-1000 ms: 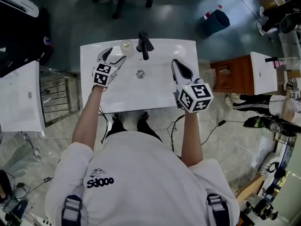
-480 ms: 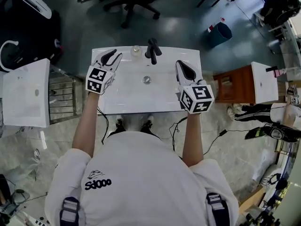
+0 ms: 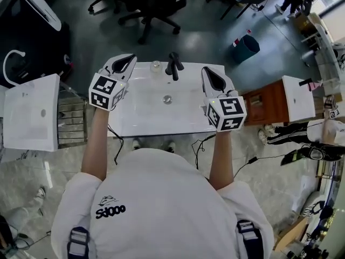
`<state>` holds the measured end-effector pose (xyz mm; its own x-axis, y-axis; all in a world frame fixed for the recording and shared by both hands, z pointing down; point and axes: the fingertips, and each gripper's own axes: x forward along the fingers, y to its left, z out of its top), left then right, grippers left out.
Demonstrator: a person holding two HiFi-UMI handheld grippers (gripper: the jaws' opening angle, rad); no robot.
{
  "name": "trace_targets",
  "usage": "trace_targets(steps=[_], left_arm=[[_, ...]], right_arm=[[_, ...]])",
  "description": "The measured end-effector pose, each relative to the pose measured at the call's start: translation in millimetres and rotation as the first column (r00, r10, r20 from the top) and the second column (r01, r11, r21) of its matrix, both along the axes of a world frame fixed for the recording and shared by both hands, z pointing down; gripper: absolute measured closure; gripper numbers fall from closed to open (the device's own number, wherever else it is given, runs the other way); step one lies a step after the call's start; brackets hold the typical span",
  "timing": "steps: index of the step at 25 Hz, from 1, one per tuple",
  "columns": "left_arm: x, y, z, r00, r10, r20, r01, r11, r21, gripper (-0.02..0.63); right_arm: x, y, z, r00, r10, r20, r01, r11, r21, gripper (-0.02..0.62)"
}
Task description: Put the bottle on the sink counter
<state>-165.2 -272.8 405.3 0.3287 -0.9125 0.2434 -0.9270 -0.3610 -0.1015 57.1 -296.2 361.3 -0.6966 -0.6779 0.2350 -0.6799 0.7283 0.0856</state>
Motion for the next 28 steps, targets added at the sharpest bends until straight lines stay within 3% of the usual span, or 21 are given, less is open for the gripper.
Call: trace_targets(steps=[6, 17, 28], left_arm=[[6.9, 9.9, -42.0, 1.0, -0.009, 0.016, 0.008, 0.997, 0.077, 0.6], [28.0, 27.0, -71.7, 0.998, 0.051, 0.036, -0.056, 0.987, 0.152, 0.6], [33.1, 30.9, -62.9, 0.998, 0.056, 0.032, -0.059, 0.992, 0.108, 0.6]], right_arm=[[-1.8, 6.3, -21.7, 1.0, -0.012, -0.007, 0.012, 0.999, 0.049, 0.586], [-11.8, 18.6, -43.4, 0.998, -0.057, 0.001, 0.057, 0.994, 0.09, 0.588], [-15.4, 24.4, -44.3, 0.998, -0.068, 0.002, 0.067, 0.993, 0.092, 0.588]])
